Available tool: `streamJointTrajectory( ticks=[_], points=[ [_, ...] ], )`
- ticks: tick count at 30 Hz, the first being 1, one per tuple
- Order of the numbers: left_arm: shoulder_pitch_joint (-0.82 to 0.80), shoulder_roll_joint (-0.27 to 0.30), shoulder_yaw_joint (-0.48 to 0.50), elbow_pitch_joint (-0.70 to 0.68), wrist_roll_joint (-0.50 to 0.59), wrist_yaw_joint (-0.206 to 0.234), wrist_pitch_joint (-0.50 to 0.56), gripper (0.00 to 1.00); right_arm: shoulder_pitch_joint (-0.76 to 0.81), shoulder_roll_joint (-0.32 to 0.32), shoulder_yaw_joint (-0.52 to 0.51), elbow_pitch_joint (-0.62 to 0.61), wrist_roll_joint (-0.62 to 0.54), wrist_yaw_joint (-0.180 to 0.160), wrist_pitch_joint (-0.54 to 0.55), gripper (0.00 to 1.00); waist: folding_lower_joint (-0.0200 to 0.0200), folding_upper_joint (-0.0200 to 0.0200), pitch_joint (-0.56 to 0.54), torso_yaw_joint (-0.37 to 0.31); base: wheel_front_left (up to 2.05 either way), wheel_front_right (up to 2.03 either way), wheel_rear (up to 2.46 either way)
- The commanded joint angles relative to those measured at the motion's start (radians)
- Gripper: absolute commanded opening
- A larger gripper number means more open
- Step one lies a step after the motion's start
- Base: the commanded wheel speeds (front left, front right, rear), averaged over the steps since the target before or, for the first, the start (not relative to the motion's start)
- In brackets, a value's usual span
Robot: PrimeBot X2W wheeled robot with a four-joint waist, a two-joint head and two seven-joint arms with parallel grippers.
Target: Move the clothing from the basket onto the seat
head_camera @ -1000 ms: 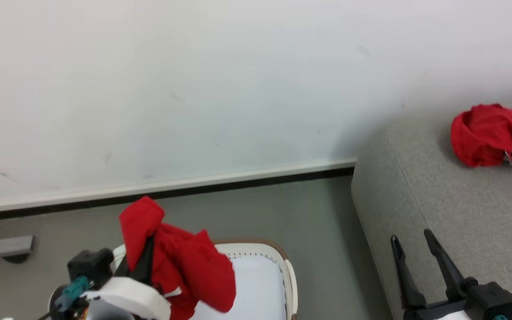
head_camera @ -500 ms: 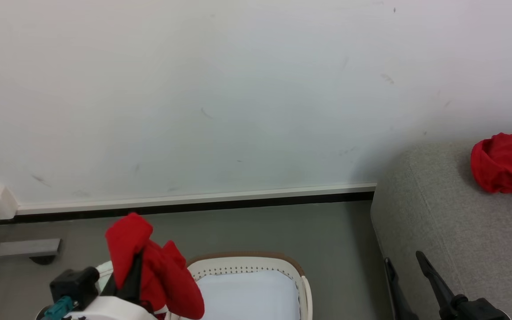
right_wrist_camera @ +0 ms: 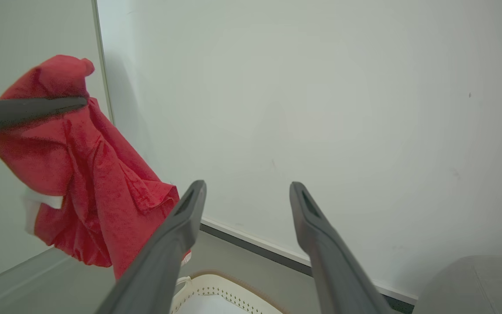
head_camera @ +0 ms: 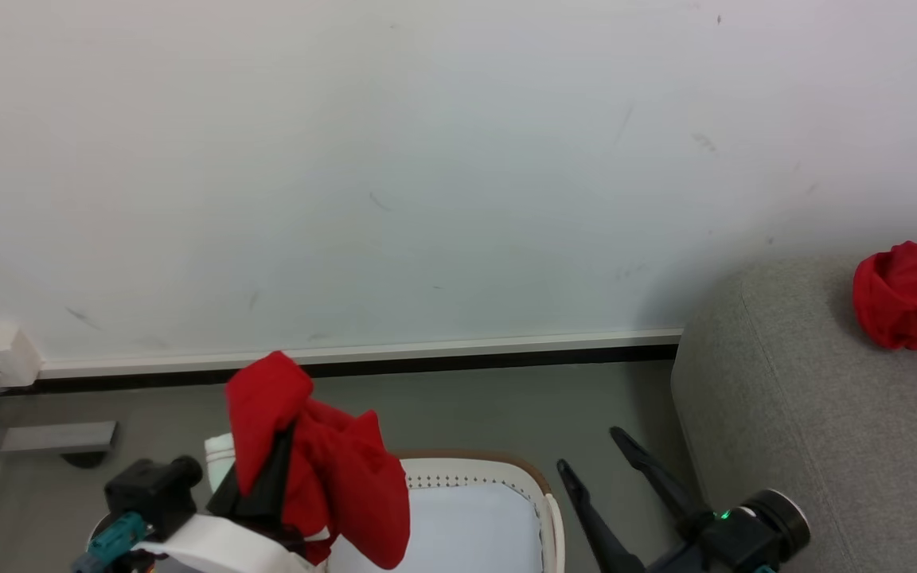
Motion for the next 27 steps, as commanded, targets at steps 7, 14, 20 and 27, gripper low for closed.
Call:
streamJointTrajectory(
  ticks=[7, 14, 20, 27],
  points=[
    [-0.057, -0.012, -0.057, -0.068, -0.012, -0.042, 0.057, 0.0, -0.258, -0.123, 0.388, 0.031, 0.142, -0.003, 0.001, 1.0, 0.0, 0.0, 0.005, 0.001, 0.0, 0.0, 0.0],
    [-0.094, -0.051, -0.137, -0.084, -0.04, -0.097, 0.096, 0.0, -0.438, -0.162, 0.591, 0.069, 0.267, -0.003, 0.001, 1.0, 0.0, 0.0, 0.005, 0.006, 0.0, 0.0, 0.0],
    [-0.105, -0.073, -0.21, -0.1, -0.065, -0.161, 0.125, 0.0, -0.516, -0.151, 0.672, 0.103, 0.347, -0.002, 0.001, 1.0, 0.0, 0.0, 0.004, 0.005, 0.0, 0.0, 0.0],
    [-0.112, -0.086, -0.244, -0.109, -0.087, -0.184, 0.142, 0.0, -0.547, -0.131, 0.744, 0.135, 0.486, -0.003, 0.001, 0.0, 0.0, 0.0, 0.002, 0.005, 0.0, 0.0, 0.0]
  ],
)
